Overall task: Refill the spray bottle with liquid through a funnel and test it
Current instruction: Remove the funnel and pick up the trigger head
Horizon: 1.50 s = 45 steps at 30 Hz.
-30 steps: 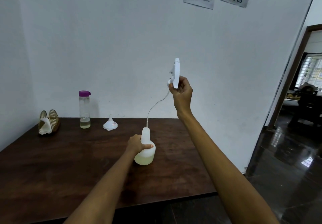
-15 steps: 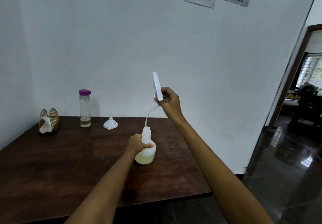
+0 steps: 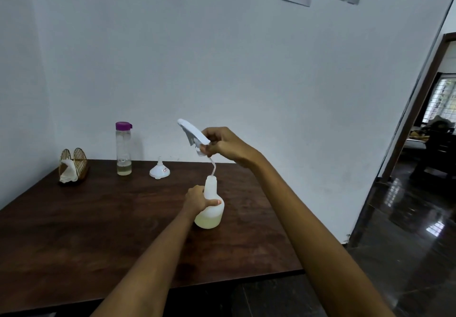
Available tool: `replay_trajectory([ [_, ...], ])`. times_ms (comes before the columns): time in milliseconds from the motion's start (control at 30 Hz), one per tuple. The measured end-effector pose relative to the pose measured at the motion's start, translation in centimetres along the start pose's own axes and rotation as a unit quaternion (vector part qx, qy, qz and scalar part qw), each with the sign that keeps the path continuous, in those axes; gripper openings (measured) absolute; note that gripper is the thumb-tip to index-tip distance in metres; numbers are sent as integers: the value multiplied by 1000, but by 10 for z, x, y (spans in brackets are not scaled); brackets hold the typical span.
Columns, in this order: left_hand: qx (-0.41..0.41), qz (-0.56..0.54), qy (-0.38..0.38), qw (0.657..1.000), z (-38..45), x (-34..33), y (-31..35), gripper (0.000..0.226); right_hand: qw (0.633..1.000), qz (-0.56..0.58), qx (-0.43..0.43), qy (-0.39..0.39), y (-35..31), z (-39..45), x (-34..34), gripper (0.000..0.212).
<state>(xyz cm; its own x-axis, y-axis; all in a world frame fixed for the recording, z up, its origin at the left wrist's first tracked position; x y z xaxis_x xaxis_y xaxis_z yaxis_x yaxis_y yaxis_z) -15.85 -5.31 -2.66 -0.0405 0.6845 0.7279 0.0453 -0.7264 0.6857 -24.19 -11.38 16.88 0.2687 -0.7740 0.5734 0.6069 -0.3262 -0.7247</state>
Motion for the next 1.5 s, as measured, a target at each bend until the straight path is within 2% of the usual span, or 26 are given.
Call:
replay_trajectory([
  [200,4,1,-7,1000,-4,1,2,65,991,53,-71,100,67,-3,1,15],
  [333,8,-24,-13,1000,-3,0,0,66,981,2,-122,151,113,-8,0,23],
  [433,4,-30,-8,999,-3,0,0,66,980,-32,-126,148,139,-11,-16,23],
  [600,9,-34,1,999,1,-2,-3,63,965,-24,-125,230,164,-11,-22,25],
  [700,9,-34,6,999,0,-1,-3,61,957,11,-133,258,172,-13,-21,18],
  [833,8,-32,16,999,-1,-3,-2,60,948,4,-125,294,174,-19,-22,17],
  [1000,-3,-25,40,999,-3,-1,1,53,927,-39,-142,346,177,-26,-25,30],
  [1167,-21,-29,52,998,-10,7,4,33,903,-120,-133,391,159,-33,-34,38],
  [1267,-16,-32,48,998,-11,8,5,30,901,-99,-129,402,160,-34,-37,39],
  [1367,-12,-32,43,998,-12,7,5,34,898,-53,-98,425,159,-37,-38,33],
  [1500,-11,-39,37,999,-10,5,1,33,900,-29,-74,429,165,-41,-39,14],
])
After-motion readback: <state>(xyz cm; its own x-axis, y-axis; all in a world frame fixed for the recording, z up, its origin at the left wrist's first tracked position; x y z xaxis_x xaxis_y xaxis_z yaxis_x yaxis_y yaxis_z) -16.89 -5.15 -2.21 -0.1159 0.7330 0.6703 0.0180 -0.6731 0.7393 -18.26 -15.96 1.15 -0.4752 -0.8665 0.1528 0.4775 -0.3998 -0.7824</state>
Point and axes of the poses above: each hand's wrist, its own z-axis towards the middle knuckle, its own x-axis out of the back of the hand, y = z × x, the point moved 8 cm from there along z, towards the middle knuckle, and after that the axes turned 7 degrees about x, right-handed, at the moved point
